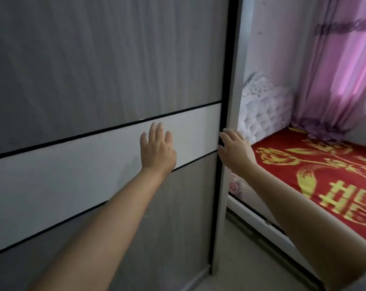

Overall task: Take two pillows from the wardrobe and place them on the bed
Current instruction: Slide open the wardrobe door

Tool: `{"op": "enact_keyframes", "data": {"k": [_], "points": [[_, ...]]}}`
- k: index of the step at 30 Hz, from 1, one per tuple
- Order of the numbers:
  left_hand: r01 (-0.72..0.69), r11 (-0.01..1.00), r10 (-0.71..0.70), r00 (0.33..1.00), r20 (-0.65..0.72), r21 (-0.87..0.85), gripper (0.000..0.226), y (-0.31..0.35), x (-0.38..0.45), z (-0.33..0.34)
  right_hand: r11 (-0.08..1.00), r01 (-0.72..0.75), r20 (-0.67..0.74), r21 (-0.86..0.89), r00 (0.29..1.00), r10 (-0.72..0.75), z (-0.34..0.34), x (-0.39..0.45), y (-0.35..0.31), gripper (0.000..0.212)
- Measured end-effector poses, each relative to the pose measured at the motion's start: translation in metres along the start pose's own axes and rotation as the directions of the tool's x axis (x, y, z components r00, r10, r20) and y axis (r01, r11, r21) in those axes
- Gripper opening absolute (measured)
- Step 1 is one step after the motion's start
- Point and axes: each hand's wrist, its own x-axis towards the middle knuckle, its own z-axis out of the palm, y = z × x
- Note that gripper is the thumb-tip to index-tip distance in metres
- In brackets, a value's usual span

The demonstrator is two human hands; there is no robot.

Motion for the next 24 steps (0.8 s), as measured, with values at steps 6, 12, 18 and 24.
{"op": "enact_keyframes", "data": {"k": [6,12,18,24], "points": [[0.016,0.988,0.041,0.931,-0.361,0.153,0.050,-0.016,0.090,0.004,0.974,0.222,-0.196,0.053,0.958,-0.208,0.044,0.114,-0.005,0.053],[0.094,0.918,0.147,0.821,-0.551,0.385,0.053,-0.032,0.123,0.006,0.919,0.393,-0.453,0.024,0.824,-0.340,0.070,0.176,-0.031,0.058],[0.152,0.914,0.147,0.741,-0.655,0.377,0.052,-0.039,0.128,0.017,0.892,0.447,-0.643,-0.065,0.665,-0.380,0.088,0.186,-0.041,0.059],[0.250,0.885,0.085,0.744,-0.663,0.393,0.054,-0.054,0.115,0.014,0.878,0.476,-0.637,-0.054,0.660,-0.397,0.092,0.184,-0.049,0.056]]}}
